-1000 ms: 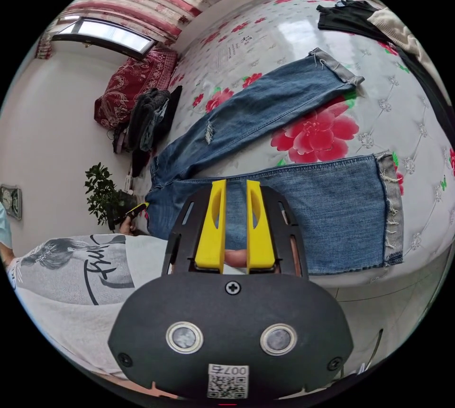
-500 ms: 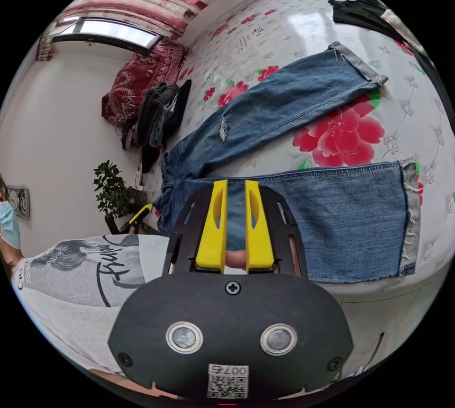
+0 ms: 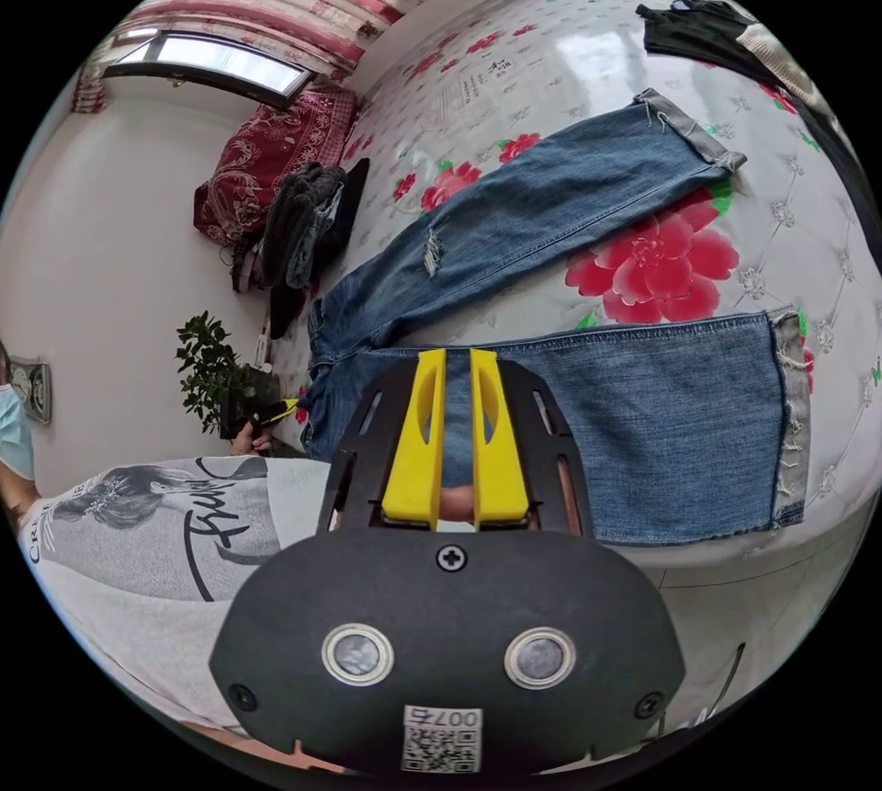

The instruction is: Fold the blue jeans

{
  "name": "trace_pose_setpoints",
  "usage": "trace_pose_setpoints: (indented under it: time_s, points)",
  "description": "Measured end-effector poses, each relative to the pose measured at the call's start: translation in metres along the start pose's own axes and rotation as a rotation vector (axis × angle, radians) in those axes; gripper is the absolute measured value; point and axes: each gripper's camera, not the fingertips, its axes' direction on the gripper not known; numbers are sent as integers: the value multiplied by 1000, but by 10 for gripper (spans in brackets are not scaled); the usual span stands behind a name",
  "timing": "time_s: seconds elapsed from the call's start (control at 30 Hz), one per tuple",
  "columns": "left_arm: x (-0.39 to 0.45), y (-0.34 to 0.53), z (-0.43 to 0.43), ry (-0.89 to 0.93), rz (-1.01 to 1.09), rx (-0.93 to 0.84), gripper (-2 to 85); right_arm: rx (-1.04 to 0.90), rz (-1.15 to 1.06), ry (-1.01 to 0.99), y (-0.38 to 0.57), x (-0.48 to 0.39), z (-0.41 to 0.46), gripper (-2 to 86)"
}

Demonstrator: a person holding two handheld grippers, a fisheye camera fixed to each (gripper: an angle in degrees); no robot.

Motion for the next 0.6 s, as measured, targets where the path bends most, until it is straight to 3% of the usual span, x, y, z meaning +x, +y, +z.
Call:
trace_pose_setpoints:
  time_s: [0.13, 0.2, 0.3, 0.37, 0.43, 0.5, 0.6]
  points:
    - [-15, -19, -1, 231, -43, 65, 99, -13, 11, -2, -7, -1, 5, 49]
    - [-20, -27, 7, 213, -72, 32, 68, -15, 8, -5, -12, -5, 7, 47]
    - [-6, -33, 6, 69, -15, 33, 6, -15, -8, -1, -19, -14, 8, 44]
    - [18, -29, -11, -145, 60, 121, -3, -19, -18, 14, -23, -19, 8, 43]
    - [47, -16, -30, -496, 107, 216, -8, -20, -19, 41, -25, -21, 6, 44]
    - [32, -18, -20, -556, 44, 148, -9, -15, -3, 52, -25, -17, 6, 46]
    - [-5, -19, 8, -457, -104, 50, -9, -24, 39, 56, -27, -7, 13, 53]
